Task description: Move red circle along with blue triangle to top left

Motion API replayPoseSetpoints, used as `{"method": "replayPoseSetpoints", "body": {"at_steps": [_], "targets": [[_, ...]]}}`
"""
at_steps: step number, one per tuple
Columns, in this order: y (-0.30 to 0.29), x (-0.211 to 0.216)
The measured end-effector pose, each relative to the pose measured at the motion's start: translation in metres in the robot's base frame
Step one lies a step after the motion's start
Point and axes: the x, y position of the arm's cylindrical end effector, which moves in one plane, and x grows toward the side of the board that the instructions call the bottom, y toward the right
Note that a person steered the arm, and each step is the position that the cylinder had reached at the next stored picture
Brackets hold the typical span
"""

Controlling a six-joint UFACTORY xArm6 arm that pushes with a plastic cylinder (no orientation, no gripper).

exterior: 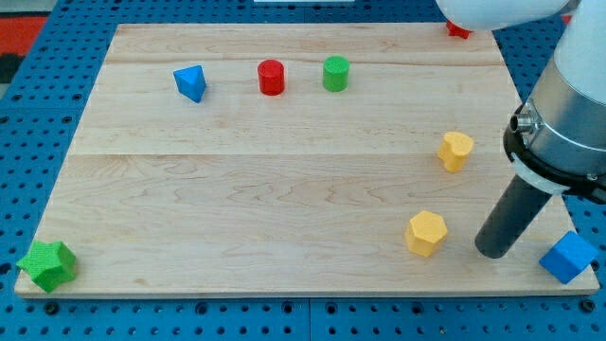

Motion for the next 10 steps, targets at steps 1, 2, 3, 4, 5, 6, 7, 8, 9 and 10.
{"method": "replayPoseSetpoints", "body": {"at_steps": [1, 2, 3, 4, 5, 6, 7, 8, 9, 10], "targets": [[0.001, -0.004], [0.002, -0.030], [-0.012, -0.064], [-0.043, -0.120], [-0.093, -0.183], [-0.150, -0.234], [-0.220, -0.274], [-0.267, -0.283], [-0.296, -0.283], [-0.287, -0.268]]}}
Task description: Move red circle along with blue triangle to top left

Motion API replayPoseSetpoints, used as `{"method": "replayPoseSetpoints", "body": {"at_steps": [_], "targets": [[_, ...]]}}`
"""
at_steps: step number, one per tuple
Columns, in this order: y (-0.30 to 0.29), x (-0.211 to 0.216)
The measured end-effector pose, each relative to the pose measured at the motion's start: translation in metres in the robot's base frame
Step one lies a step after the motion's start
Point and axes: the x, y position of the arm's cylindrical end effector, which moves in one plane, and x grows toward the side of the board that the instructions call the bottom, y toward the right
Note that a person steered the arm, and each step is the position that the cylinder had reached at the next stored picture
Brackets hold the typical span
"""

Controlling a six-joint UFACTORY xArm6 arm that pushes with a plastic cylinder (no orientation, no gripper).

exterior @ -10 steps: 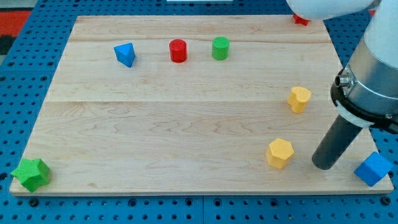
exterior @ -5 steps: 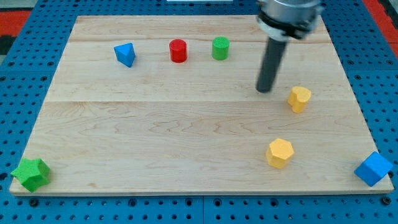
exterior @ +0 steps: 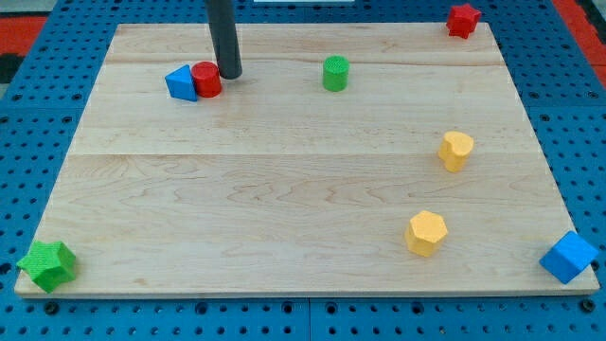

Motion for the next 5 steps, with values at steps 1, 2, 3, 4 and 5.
{"method": "replayPoseSetpoints", "body": {"at_steps": [1, 2, 3, 4, 5], "targets": [[0.010, 0.008], [-0.031, 0.008], [-0.077, 0.008], [-0.082, 0.018], [-0.083, 0.035]]}}
